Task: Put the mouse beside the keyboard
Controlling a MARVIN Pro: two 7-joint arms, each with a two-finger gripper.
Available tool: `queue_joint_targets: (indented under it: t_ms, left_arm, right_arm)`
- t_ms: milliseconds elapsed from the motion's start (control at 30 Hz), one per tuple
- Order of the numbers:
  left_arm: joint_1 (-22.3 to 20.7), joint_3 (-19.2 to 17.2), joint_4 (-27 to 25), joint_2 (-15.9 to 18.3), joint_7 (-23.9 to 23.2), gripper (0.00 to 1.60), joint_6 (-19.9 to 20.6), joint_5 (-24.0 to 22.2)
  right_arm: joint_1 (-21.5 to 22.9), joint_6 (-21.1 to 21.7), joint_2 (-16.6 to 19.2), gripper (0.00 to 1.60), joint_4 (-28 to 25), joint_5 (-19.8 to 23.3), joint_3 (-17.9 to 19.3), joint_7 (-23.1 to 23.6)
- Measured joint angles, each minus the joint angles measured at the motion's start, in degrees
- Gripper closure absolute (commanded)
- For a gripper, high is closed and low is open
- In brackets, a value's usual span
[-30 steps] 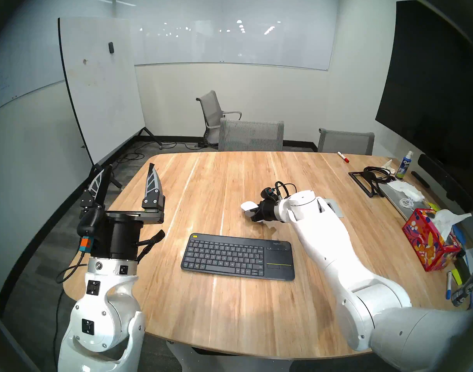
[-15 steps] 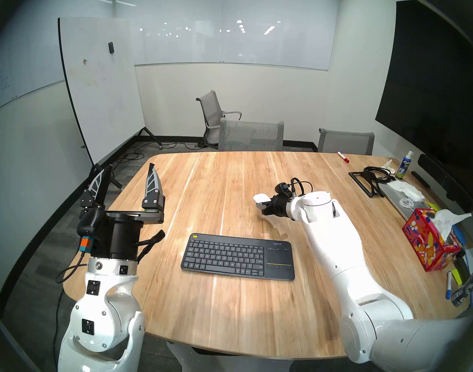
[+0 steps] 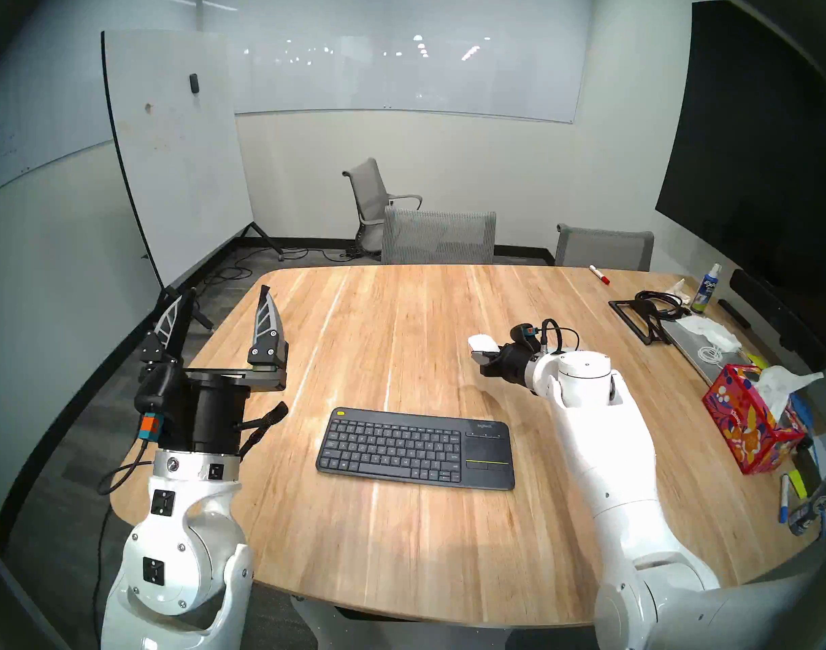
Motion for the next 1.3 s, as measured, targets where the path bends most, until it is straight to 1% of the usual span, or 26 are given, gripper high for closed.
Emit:
queue_joint_targets:
  t_ms: [300, 367, 533, 600, 733, 1067, 1300]
  left_arm:
    - [0.0, 0.0, 0.0, 0.0, 0.0, 0.00, 0.0, 0.0]
    - [0.0, 0.0, 0.0, 0.0, 0.0, 0.00, 0.0, 0.0]
    - [0.0, 0.0, 0.0, 0.0, 0.0, 0.00, 0.0, 0.0]
    - [0.0, 0.0, 0.0, 0.0, 0.0, 0.00, 0.0, 0.0]
    - [0.0, 0.0, 0.0, 0.0, 0.0, 0.00, 0.0, 0.0]
    - [0.0, 0.0, 0.0, 0.0, 0.0, 0.00, 0.0, 0.0]
    - [0.0, 0.0, 0.0, 0.0, 0.0, 0.00, 0.0, 0.0]
  right_arm:
    - [-5.3, -0.2, 0.0, 1.60, -6.3, 0.9, 4.1, -1.1]
    - [-7.2, -0.2, -0.2, 1.60, -8.5, 1.1, 5.2, -1.6]
    - [-9.8, 0.0, -0.7, 1.60, -11.9, 1.2, 6.3, -2.3]
    - [-10.3, 0.1, -0.9, 1.60, -12.6, 1.2, 6.5, -2.5]
    - [-12.5, 0.7, -1.7, 1.60, -15.6, 1.2, 6.8, -3.3]
    - [-17.4, 4.0, -4.0, 1.60, -22.5, 0.1, 7.0, -6.9]
    - [-20.0, 5.3, -5.5, 1.60, -25.0, -1.2, 7.0, -9.1]
